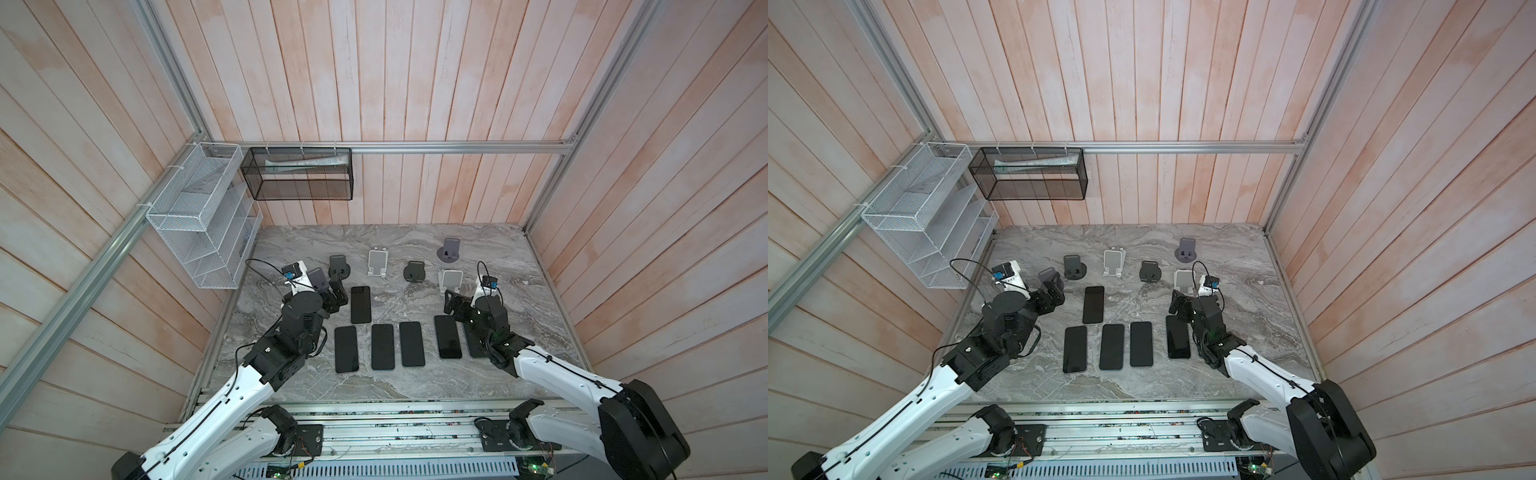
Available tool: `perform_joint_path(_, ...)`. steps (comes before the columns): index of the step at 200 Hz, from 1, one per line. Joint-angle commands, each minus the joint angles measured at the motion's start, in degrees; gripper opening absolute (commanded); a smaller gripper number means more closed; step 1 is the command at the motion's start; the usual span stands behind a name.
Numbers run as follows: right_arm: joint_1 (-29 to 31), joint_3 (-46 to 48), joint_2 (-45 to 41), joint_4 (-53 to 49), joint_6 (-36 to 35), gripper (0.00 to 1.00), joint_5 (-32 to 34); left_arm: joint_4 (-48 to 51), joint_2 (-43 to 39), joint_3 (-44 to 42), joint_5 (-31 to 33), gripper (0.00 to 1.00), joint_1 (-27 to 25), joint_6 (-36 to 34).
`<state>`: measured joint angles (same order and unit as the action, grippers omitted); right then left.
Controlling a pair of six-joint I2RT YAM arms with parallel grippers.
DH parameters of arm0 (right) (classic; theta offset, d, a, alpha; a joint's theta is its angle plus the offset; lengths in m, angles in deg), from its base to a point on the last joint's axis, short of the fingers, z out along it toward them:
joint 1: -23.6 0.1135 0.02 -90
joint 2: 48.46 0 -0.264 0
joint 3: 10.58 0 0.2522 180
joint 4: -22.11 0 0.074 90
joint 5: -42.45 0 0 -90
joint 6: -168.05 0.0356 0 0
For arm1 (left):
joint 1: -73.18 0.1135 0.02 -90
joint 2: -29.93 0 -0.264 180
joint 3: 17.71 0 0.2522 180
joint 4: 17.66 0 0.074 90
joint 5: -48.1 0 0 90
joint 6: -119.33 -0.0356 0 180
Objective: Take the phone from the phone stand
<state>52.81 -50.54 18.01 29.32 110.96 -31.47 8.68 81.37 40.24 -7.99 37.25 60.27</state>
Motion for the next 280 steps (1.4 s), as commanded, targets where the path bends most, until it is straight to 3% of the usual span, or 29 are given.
perform_joint_path(1,0.4,-1.1,0.3,-0.7,-0.7,0.93,1.3,-6.0,1.2,-4.7,5.1,1.00,0.2,-7.8)
perform_joint_path(27,0.4,-0.4,-0.6,-0.2,-0.6,0.92,1.3,-38.6,-2.0,-20.5,0.8,1.00,2.2,-31.9)
perform_joint_path(42,0.4,-0.4,-0.6,-0.1,-0.5,0.92,1.4,-51.1,-1.3,-26.1,-3.1,1.00,3.1,-47.3)
perform_joint_path(51,0.4,-0.4,-0.5,0.0,-0.5,0.92,1.6,-56.2,1.5,-27.8,-2.3,1.00,3.6,-51.9)
perform_joint_path(71,0.4,-0.4,0.3,0.3,-0.4,0.92,1.9,-65.3,9.8,-30.6,-1.4,1.00,7.7,-50.4)
perform_joint_path(97,0.5,-1.2,0.6,-1.1,-0.9,0.91,2.3,-78.0,18.5,-35.6,-8.8,1.00,15.8,-39.6)
perform_joint_path(114,0.6,-0.9,0.1,-0.8,-1.0,0.91,2.8,-80.4,23.6,-35.8,-11.8,1.00,19.7,-40.6)
perform_joint_path(124,0.6,-0.6,0.0,-0.3,-0.9,0.91,2.9,-86.4,27.3,-37.1,-16.9,1.00,23.3,-39.3)
perform_joint_path(152,0.9,0.1,-0.2,0.8,-1.1,0.89,3.5,-101.7,41.3,-37.3,-20.4,1.00,30.8,-33.7)
perform_joint_path(158,1.0,0.4,-0.4,1.1,-1.1,0.89,4.3,-100.2,41.4,-36.4,-19.3,1.00,30.6,-33.9)
perform_joint_path(171,1.4,0.8,-1.5,0.7,-0.9,0.88,7.9,-84.0,35.7,-33.0,-22.2,1.00,31.8,-31.3)
perform_joint_path(184,1.5,2.1,-3.5,1.3,-0.6,0.88,10.8,-81.4,38.6,-28.9,-24.2,1.00,34.2,-30.3)
perform_joint_path(195,1.5,4.2,-5.8,3.1,-0.4,0.88,12.1,-76.6,36.3,-28.5,-26.2,1.00,35.4,-28.7)
perform_joint_path(244,1.6,10.9,-13.9,10.3,2.6,0.89,15.4,-77.7,37.1,-28.3,-25.8,1.00,35.7,-28.6)
perform_joint_path(253,1.6,13.1,-14.2,14.0,3.7,0.98,15.8,-76.9,36.9,-28.2,-26.0,1.00,35.7,-28.5)
perform_joint_path(280,1.3,19.4,-10.9,26.6,9.2,0.98,22.3,-77.2,37.0,-28.2,-25.9,1.00,35.6,-28.5)
